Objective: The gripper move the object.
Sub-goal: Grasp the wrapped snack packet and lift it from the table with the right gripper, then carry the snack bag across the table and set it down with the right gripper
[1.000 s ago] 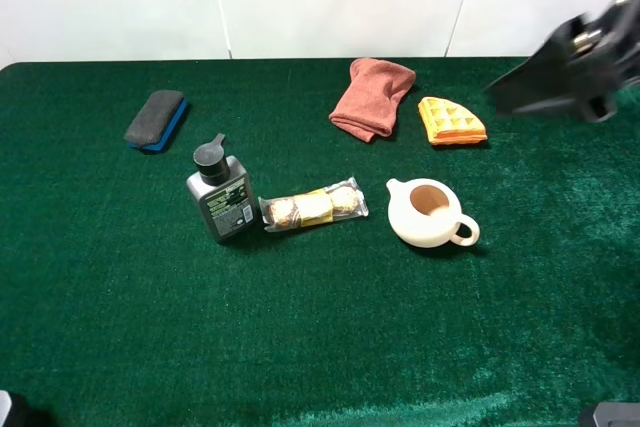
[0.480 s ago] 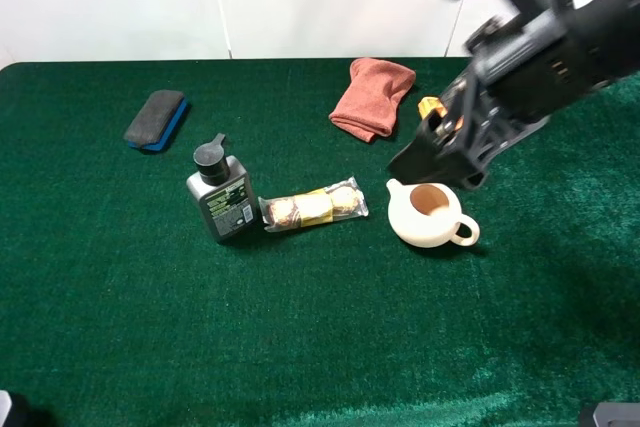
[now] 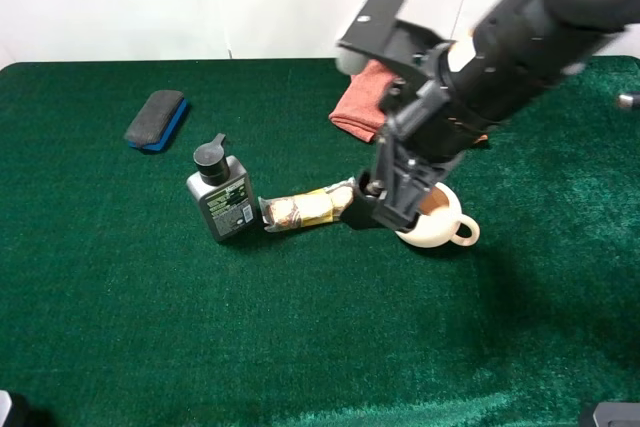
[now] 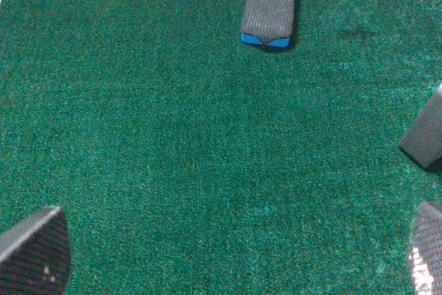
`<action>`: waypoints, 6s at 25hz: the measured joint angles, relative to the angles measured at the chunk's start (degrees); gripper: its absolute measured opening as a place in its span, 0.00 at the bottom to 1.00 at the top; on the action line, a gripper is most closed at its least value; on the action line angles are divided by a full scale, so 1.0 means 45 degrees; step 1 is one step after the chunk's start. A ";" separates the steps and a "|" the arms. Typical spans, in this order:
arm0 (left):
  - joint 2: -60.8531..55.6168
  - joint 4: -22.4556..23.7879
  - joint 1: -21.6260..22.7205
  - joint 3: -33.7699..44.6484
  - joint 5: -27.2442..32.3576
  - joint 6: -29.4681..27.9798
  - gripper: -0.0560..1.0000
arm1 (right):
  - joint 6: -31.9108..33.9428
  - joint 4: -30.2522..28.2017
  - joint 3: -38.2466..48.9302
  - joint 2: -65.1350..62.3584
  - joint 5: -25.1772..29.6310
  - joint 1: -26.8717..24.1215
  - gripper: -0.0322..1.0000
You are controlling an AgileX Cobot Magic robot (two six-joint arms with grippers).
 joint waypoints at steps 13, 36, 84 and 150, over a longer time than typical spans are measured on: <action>0.0000 0.0000 0.0000 0.0000 0.0000 0.0000 0.99 | -0.1376 -0.0351 -0.1440 0.3275 -0.0746 0.0406 0.70; 0.0000 -0.0003 0.0000 0.0000 0.0000 0.0000 0.99 | -0.2287 -0.0362 -0.1761 0.5631 -0.3212 0.0406 0.70; 0.0000 -0.0014 0.0000 0.0000 0.0000 0.0000 0.99 | -0.2285 -0.0508 -0.2632 0.7188 -0.3265 0.0406 0.13; 0.0000 -0.0014 0.0000 0.0000 0.0000 0.0000 0.99 | 0.5405 -0.0947 -0.5926 0.2689 0.4694 -0.5238 0.12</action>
